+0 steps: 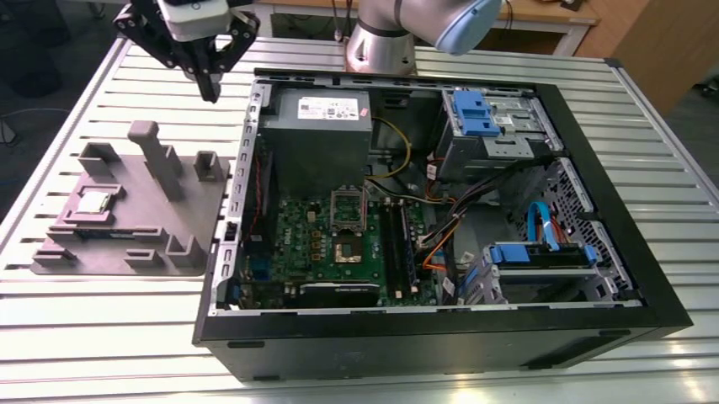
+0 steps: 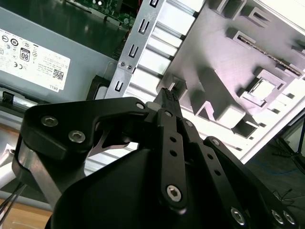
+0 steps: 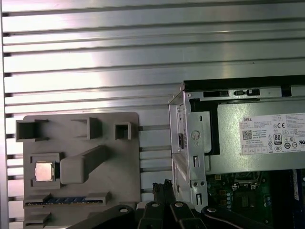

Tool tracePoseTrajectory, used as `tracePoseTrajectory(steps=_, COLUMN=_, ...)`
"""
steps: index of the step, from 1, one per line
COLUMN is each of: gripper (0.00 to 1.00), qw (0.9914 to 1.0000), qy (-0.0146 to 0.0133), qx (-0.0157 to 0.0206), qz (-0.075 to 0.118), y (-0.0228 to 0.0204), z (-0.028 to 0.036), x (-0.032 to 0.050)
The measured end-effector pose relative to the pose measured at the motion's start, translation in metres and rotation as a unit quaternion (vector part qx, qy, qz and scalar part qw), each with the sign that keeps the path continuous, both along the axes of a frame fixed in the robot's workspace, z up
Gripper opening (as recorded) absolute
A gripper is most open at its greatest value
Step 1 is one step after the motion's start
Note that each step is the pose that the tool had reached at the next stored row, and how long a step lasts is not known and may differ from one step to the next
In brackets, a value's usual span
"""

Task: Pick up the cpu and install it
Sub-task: 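Reach for the cpu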

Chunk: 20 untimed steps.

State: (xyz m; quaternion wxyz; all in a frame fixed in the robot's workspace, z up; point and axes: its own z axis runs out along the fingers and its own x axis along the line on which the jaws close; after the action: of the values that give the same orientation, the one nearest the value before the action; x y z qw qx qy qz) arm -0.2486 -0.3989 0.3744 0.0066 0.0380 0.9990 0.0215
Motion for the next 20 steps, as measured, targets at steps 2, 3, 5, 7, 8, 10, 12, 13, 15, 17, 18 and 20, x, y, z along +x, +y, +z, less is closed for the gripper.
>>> tracePoseTrajectory(steps=2, gripper=0.10, qw=1.00000, qy=0.0002, qx=0.0000, qz=0.000, y=0.0000, z=-0.0002, x=-0.0006)
tracePoseTrajectory(steps=3, gripper=0.10, qw=1.00000, qy=0.0003, qx=0.0000, qz=0.000, y=0.0000, z=-0.0003, x=-0.0010)
tracePoseTrajectory(steps=5, gripper=0.10, qw=1.00000, qy=0.0004, qx=0.0000, qz=0.000, y=0.0000, z=-0.0004, x=-0.0018)
tracePoseTrajectory(steps=7, gripper=0.10, qw=1.00000, qy=0.0004, qx=0.0000, qz=0.000, y=0.0000, z=-0.0006, x=-0.0028)
tracePoseTrajectory(steps=8, gripper=0.10, qw=1.00000, qy=0.0005, qx=0.0000, qz=0.000, y=0.0000, z=-0.0008, x=-0.0033)
tracePoseTrajectory(steps=10, gripper=0.10, qw=1.00000, qy=0.0006, qx=0.0000, qz=0.000, y=0.0000, z=-0.0010, x=-0.0039)
tracePoseTrajectory(steps=12, gripper=0.10, qw=1.00000, qy=0.0009, qx=0.0000, qz=0.000, y=0.0000, z=-0.0012, x=-0.0045)
tracePoseTrajectory(steps=13, gripper=0.10, qw=1.00000, qy=0.0010, qx=0.0000, qz=0.000, y=0.0000, z=-0.0013, x=-0.0048)
tracePoseTrajectory(steps=15, gripper=0.10, qw=1.00000, qy=0.0012, qx=0.0000, qz=0.000, y=0.0000, z=-0.0014, x=-0.0053)
tracePoseTrajectory(steps=17, gripper=0.10, qw=1.00000, qy=0.0014, qx=0.0000, qz=0.000, y=0.0000, z=-0.0017, x=-0.0058)
tracePoseTrajectory(steps=18, gripper=0.10, qw=1.00000, qy=0.0015, qx=0.0000, qz=0.000, y=0.0000, z=-0.0017, x=-0.0060)
tracePoseTrajectory(steps=20, gripper=0.10, qw=1.00000, qy=0.0017, qx=0.0000, qz=0.000, y=0.0000, z=-0.0019, x=-0.0065)
